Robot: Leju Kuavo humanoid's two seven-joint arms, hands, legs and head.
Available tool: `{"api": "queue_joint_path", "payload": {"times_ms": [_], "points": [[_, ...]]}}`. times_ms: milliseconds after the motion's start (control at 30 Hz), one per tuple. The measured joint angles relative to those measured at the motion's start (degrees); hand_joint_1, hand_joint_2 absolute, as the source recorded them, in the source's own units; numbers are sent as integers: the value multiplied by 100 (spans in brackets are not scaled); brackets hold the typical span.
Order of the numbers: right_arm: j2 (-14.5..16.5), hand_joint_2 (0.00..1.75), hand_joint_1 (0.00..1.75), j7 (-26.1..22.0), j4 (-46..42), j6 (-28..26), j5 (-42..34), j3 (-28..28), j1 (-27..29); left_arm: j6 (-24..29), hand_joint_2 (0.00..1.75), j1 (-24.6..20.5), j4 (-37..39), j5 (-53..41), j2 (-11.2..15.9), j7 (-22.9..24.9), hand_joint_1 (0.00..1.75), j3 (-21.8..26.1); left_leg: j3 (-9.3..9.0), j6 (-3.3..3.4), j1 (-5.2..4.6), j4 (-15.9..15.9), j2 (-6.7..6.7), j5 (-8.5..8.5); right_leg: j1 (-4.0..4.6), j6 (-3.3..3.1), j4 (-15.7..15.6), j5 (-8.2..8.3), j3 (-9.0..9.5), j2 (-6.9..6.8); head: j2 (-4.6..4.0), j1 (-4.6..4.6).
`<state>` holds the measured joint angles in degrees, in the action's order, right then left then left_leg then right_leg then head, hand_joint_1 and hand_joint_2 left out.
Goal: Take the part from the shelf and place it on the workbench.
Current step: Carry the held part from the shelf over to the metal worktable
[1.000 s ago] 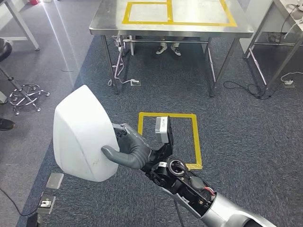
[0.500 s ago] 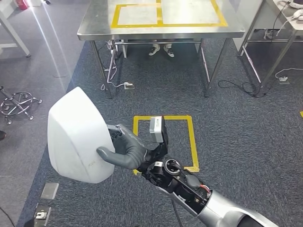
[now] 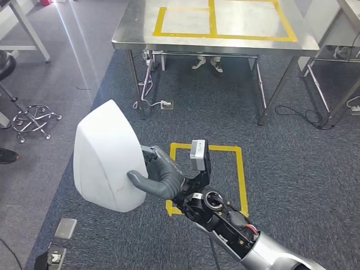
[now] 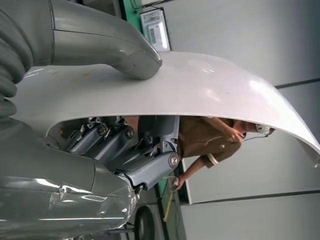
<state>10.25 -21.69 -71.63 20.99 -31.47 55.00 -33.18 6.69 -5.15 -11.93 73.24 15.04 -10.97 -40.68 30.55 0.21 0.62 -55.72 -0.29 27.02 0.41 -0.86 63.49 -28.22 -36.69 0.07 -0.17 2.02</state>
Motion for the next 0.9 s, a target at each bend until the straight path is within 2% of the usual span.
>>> {"api": "queue_joint_path", "payload": {"times_ms": [33,67,100,167,233,267,333,367,400,433,467,500,533,567,600,633,700,733,767,867,900], "points": [[-2,175,169,-3,0,-5,6,-9,-1,1,175,-7,0,-4,-7,0,0,0,-47,-10,-7,9,-6,38,40,-61,-348,235,86,0,0,0],[-3,175,169,-7,-1,-15,10,-17,-1,1,175,-13,0,-8,-9,0,0,0,-66,-26,0,23,-8,65,78,-102,-597,397,166,-2,0,8],[-5,175,169,-9,-4,-24,14,-28,1,2,175,-17,0,-12,-12,0,0,0,-77,-51,12,29,-8,75,104,-120,-733,464,197,-4,0,9],[-8,175,169,-11,-17,-54,17,-52,9,0,175,-17,0,-20,-11,0,0,-2,-102,-106,28,29,-4,80,115,-119,-841,474,308,-2,0,20],[-10,175,169,-13,-40,-81,21,-72,4,-7,175,-25,0,-28,-22,0,0,-4,-26,-148,36,-205,0,109,93,-141,-947,485,450,0,0,6],[-10,175,169,-12,-52,-95,26,-76,-2,-10,175,-38,0,-32,-25,0,0,-4,122,-173,43,-479,0,171,78,-154,-984,481,511,-1,0,-17],[-18,175,169,-1,-62,-146,40,-77,10,-19,175,-49,0,-46,-19,0,0,-4,597,-232,53,-1202,0,406,72,-174,-999,436,569,-4,0,-82],[-27,175,169,7,-67,-184,48,-77,30,-28,175,-41,0,-58,-14,0,0,-4,818,-261,60,-1466,1,519,69,-177,-999,403,599,2,0,-116],[-41,175,169,15,-74,-223,54,-77,55,-37,175,-26,0,-72,-9,0,0,-4,960,-281,70,-1561,2,557,65,-173,-999,365,639,10,0,-146],[-58,175,169,22,-87,-259,58,-77,73,-45,175,-13,0,-88,-4,0,0,-4,996,-295,81,-1451,3,470,58,-163,-997,323,688,18,0,-173],[-73,175,169,31,-104,-287,62,-78,83,-53,175,-7,0,-104,4,0,0,-4,924,-307,93,-1140,7,248,47,-145,-994,275,744,23,0,-197],[-86,175,169,38,-121,-303,64,-78,88,-56,175,-2,0,-115,9,0,0,-4,793,-317,108,-724,18,-48,39,-118,-989,225,791,23,0,-219],[-96,175,169,44,-136,-311,62,-78,89,-60,175,-5,0,-124,12,0,0,-5,671,-309,110,-355,38,-240,38,-85,-971,170,834,25,0,-245],[-102,175,169,52,-150,-313,57,-79,88,-64,175,-11,0,-127,14,0,0,-5,573,-279,99,-91,54,-360,40,-47,-961,114,858,25,0,-265],[-107,175,169,60,-163,-313,49,-79,90,-68,175,-14,0,-127,11,0,0,-6,529,-236,87,30,64,-397,47,-9,-948,75,874,26,0,-279],[-110,175,169,66,-176,-313,39,-79,91,-71,175,-18,0,-127,9,0,0,-7,516,-181,76,44,67,-359,52,24,-923,47,897,29,0,-285],[-117,175,169,70,-203,-313,30,-81,94,-75,175,-13,0,-128,3,0,0,-8,437,-88,84,52,55,-393,46,86,-864,-15,934,27,0,-243],[-121,175,169,68,-215,-312,28,-82,91,-76,175,-12,0,-128,4,0,0,-8,385,-53,88,56,55,-378,37,114,-722,-77,892,25,0,-216],[-125,175,169,67,-227,-311,28,-83,89,-77,175,-12,0,-127,8,0,0,-7,334,-20,85,60,54,-355,25,143,-468,-177,769,21,0,-179],[-145,175,169,70,-242,-304,1,-80,99,-77,175,-12,0,-121,22,0,0,-7,226,22,55,64,48,-247,-2,189,651,-602,95,16,0,-101],[-152,175,169,73,-242,-300,-13,-78,107,-77,175,-8,0,-117,23,0,0,-8,176,23,44,63,41,-201,-5,184,812,-668,-58,16,0,-81]]}}
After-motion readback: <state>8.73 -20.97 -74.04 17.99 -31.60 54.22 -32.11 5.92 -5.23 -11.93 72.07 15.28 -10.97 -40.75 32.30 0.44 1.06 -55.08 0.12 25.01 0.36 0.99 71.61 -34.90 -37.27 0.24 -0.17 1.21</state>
